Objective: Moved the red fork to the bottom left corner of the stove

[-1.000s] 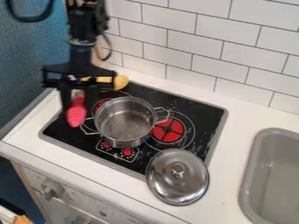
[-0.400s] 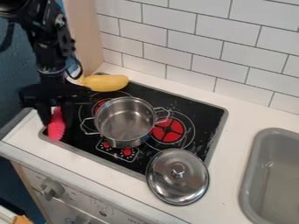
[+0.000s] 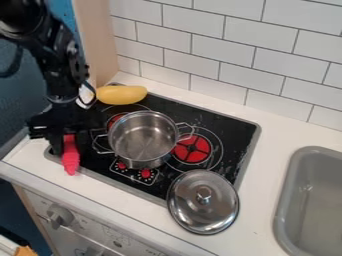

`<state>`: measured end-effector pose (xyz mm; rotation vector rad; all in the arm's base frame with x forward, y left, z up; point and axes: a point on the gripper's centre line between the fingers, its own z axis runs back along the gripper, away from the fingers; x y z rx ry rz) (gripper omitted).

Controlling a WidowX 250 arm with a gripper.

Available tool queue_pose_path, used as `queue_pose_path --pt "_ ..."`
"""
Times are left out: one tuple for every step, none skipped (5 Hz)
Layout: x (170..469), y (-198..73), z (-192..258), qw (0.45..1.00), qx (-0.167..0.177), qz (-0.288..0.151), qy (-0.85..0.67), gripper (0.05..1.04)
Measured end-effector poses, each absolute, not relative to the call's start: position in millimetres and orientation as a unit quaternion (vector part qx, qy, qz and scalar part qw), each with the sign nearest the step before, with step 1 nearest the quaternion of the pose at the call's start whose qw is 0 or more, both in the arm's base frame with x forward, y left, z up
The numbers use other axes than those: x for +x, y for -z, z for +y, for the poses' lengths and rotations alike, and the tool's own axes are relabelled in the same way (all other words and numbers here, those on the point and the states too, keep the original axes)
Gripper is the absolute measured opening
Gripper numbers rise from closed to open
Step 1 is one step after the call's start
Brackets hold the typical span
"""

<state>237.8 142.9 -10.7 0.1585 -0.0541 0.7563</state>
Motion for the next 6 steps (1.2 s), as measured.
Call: queue_pose_path --pt "229.8 10.2 145.5 0.909 0.07 -0.031 -0.409 0.437" --pt "223.3 -3.5 144.7 0.903 0.077 -0.034 -0.422 0.74" --pt "220.2 -16.9 138.9 0.886 0.108 -0.022 -0.451 0.982" --pt "231.6 -38.8 137.8 0.877 0.121 -0.031 -0.463 1.0" --pt "247.0 -60.7 127.2 0.887 0.121 -0.045 -0.443 1.0" --pt "282.1 -79.7 104.7 0.921 0.095 -0.054 -0.374 0.999"
